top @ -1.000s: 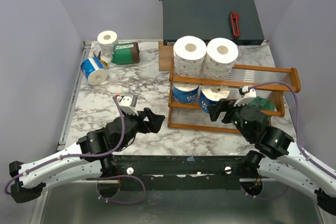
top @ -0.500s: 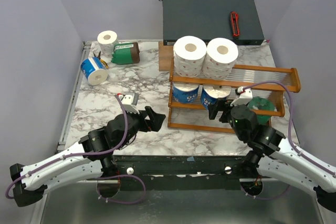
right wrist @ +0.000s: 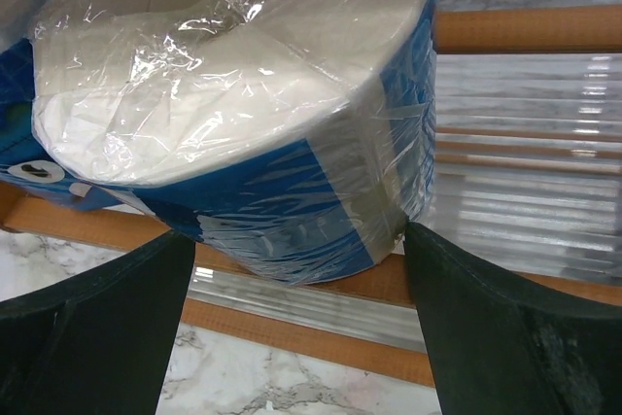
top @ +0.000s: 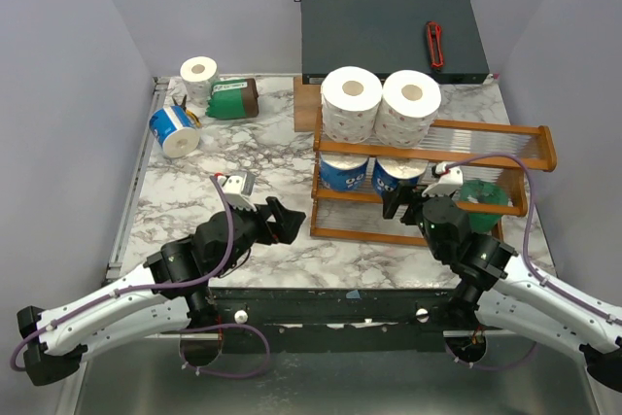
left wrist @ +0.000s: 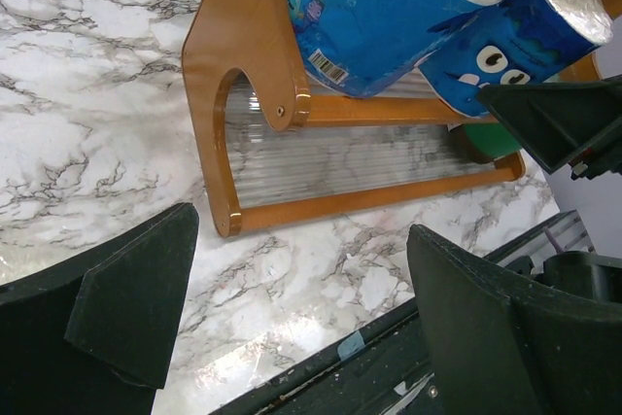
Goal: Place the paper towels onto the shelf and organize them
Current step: Place the paper towel on the shelf.
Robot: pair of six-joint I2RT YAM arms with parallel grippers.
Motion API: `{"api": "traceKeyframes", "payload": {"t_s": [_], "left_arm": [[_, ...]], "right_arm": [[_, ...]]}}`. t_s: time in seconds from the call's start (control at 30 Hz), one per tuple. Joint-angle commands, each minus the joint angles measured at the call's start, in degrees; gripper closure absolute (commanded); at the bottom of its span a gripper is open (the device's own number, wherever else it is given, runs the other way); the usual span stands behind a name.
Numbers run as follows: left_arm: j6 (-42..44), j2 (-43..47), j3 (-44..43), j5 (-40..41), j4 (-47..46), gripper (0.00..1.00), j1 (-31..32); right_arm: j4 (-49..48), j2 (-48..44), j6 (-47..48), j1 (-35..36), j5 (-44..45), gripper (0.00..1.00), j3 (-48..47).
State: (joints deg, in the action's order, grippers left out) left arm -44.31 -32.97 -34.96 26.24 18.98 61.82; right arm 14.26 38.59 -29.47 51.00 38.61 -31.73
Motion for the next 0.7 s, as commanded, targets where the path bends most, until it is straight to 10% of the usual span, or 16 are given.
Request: {"api": "traceKeyframes", "payload": {"t_s": [0.0,0.67], "left_arm": [[-0.3,0.9,0.7,-1.2,0.5,0.08,-0.4],[-1.5,1.9,2.2,-1.6,0.8,0.08,-0.6]], "right_arm": [[-4.7,1.2,1.7,0.1,2.4,0.10,1.3],[-10.7,6.3,3.4,0.1,-1.0,0.08,1.3]]}}
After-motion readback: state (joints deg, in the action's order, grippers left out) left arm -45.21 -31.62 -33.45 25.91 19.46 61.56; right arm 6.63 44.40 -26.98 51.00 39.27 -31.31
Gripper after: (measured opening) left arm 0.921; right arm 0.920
